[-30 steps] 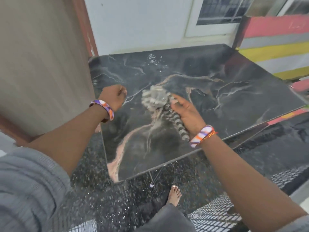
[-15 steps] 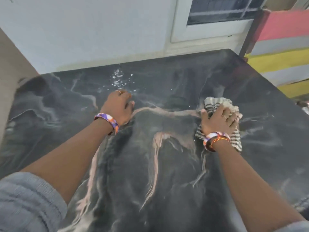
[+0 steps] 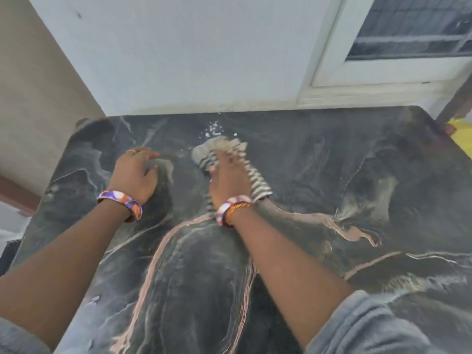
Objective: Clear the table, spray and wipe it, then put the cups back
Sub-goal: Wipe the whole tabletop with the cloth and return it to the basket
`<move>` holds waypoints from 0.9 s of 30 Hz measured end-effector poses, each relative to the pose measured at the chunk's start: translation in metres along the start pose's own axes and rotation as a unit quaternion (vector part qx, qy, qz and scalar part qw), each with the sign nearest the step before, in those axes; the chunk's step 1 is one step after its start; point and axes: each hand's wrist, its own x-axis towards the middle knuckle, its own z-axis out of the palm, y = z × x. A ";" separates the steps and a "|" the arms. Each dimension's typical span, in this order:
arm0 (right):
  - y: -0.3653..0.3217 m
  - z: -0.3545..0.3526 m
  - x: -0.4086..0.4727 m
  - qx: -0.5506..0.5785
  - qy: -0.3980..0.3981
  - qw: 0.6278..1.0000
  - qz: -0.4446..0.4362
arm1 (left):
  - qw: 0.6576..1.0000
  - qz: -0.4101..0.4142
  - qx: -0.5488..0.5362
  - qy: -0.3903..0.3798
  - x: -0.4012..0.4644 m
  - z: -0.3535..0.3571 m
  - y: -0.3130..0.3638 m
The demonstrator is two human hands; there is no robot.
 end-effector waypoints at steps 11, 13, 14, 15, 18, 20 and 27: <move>-0.013 -0.036 -0.002 0.659 -0.300 0.665 0.186 | 0.902 -0.080 -0.386 -0.175 0.007 -0.018 0.045; 0.010 -0.056 0.005 0.503 -0.255 0.812 0.151 | 0.914 -0.084 -0.366 -0.152 0.017 -0.008 0.069; 0.023 -0.064 0.010 0.437 -0.211 0.861 0.154 | 0.911 -0.086 -0.374 -0.153 0.021 -0.002 0.082; 0.036 -0.074 0.014 0.423 -0.172 0.876 0.158 | 0.909 -0.082 -0.376 -0.161 0.026 0.004 0.095; 0.081 -0.104 0.032 0.467 -0.076 0.859 0.197 | 0.883 -0.065 -0.425 -0.190 0.040 0.017 0.126; 0.113 -0.112 0.048 0.286 0.000 0.931 0.228 | 0.894 -0.062 -0.408 -0.176 0.047 0.025 0.129; 0.133 -0.068 0.084 -0.180 -0.077 0.961 0.193 | 0.997 -0.006 -0.056 -0.059 0.054 0.027 0.031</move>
